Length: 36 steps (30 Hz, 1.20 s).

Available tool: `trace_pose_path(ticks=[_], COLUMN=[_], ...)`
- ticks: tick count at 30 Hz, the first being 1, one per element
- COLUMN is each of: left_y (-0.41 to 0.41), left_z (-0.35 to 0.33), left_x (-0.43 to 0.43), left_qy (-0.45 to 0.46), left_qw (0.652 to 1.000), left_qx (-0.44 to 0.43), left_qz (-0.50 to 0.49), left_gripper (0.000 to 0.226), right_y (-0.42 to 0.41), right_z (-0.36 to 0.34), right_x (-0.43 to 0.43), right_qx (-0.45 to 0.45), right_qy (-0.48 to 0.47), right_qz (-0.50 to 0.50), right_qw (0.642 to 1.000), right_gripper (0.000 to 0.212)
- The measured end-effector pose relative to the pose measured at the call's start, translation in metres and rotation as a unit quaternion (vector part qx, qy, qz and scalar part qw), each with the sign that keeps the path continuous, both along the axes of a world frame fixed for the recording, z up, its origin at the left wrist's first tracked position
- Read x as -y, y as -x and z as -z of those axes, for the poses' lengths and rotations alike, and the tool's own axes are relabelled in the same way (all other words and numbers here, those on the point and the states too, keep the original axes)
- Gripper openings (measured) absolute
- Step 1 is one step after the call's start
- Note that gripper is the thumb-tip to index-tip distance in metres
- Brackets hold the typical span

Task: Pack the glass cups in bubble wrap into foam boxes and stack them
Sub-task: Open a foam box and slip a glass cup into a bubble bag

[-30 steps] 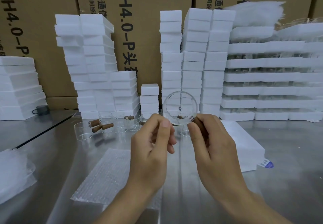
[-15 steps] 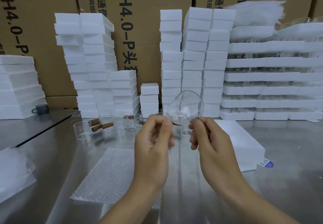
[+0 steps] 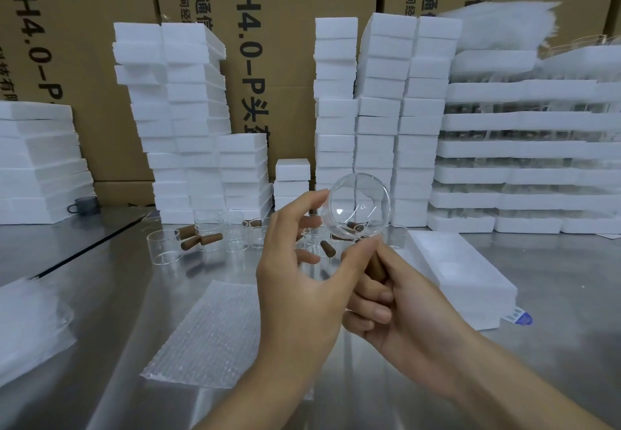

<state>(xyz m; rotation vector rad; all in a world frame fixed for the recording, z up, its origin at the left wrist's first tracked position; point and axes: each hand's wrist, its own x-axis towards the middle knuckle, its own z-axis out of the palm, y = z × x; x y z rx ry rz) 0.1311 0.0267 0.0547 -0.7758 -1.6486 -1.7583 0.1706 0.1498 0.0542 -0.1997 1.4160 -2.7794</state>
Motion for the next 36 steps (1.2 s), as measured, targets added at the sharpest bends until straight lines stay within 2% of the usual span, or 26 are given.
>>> trace_pose_path(ticks=[4, 13, 17, 19, 21, 25, 28, 30, 32, 36], left_y=[-0.001, 0.002, 0.006, 0.006, 0.007, 0.009, 0.012, 0.013, 0.013, 0.010], left_z=[0.000, 0.003, 0.005, 0.007, 0.009, 0.010, 0.009, 0.008, 0.005, 0.003], left_x=[0.000, 0.001, -0.001, -0.002, -0.003, -0.007, -0.007, -0.006, -0.006, -0.006], left_qy=[-0.002, -0.013, -0.007, 0.014, 0.032, 0.004, -0.053, -0.090, -0.126, -0.223], left_qw=[1.000, 1.000, 0.999, 0.999, 0.999, 0.989, 0.960, 0.927, 0.879, 0.756], left_qx=[-0.013, -0.023, -0.024, -0.012, 0.013, 0.117, 0.220, 0.291, 0.355, 0.464], left_qz=[-0.004, 0.013, 0.035, 0.038, 0.033, 0.092, 0.163, 0.220, 0.293, 0.404], left_gripper=[0.059, 0.060, 0.070, 0.075, 0.069, 0.056, 0.056, 0.059, 0.062, 0.060], right_y=[0.001, 0.001, 0.001, 0.000, 0.000, 0.001, 0.001, 0.000, 0.001, 0.003], right_z=[-0.001, -0.002, -0.004, -0.005, -0.005, 0.000, 0.003, 0.008, 0.013, 0.020], right_x=[-0.002, -0.008, -0.013, -0.015, -0.017, -0.019, -0.014, -0.012, -0.010, -0.009], right_qx=[-0.004, -0.035, -0.050, -0.052, -0.059, -0.115, -0.181, -0.186, -0.188, -0.195], right_qy=[-0.008, -0.035, -0.062, -0.110, -0.174, -0.250, -0.329, -0.376, -0.401, -0.437], right_qz=[0.012, 0.040, 0.111, 0.179, 0.253, 0.338, 0.365, 0.387, 0.411, 0.429], right_qw=[1.000, 0.998, 0.991, 0.976, 0.950, 0.900, 0.852, 0.821, 0.797, 0.766], right_gripper=[0.035, 0.045, 0.039, 0.042, 0.043, 0.037, 0.018, 0.029, 0.033, 0.054])
